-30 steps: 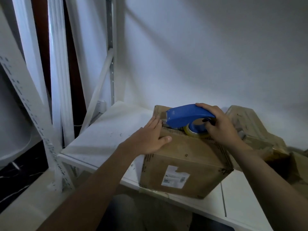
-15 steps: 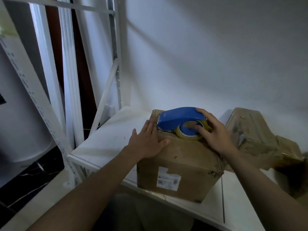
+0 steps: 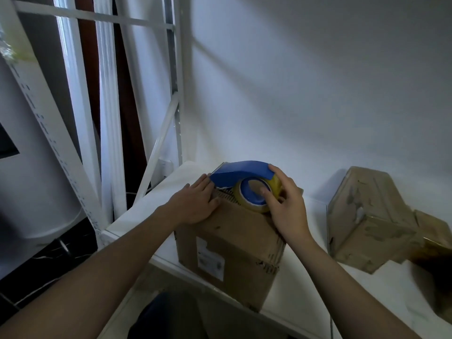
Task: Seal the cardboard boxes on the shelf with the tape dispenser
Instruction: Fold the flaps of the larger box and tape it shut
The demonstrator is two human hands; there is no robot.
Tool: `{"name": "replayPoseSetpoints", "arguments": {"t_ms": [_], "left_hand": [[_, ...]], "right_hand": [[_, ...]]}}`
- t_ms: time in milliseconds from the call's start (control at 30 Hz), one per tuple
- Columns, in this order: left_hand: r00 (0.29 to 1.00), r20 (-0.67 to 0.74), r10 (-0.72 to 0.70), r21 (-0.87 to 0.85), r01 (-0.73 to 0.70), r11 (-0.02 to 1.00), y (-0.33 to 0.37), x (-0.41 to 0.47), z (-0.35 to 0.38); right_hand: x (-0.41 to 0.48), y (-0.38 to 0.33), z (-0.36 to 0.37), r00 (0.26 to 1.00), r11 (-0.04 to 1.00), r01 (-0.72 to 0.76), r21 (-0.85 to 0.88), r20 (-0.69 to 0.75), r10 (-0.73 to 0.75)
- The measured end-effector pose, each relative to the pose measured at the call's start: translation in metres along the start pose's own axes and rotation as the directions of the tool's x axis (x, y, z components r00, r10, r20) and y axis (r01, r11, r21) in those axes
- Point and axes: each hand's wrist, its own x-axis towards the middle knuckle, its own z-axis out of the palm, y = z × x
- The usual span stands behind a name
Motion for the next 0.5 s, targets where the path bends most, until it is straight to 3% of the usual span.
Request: {"name": "replayPoseSetpoints", "arguments": {"t_ms": [333, 500], "left_hand": [[0.999, 0.033, -0.032, -0.037, 0.033, 0.999, 0.001, -0.002, 0.0], [0.997, 0.052, -0.06, -0.034, 0.062, 0.998, 0.001, -0.002, -0.001]], "right_hand": [[0.018, 0.003, -0.021, 0.976, 0.937, 0.172, -0.303, 0.185, -0.119], [0.026, -0.007, -0.031, 0.969, 0.931, 0.164, -0.326, 0.231, -0.09]]}}
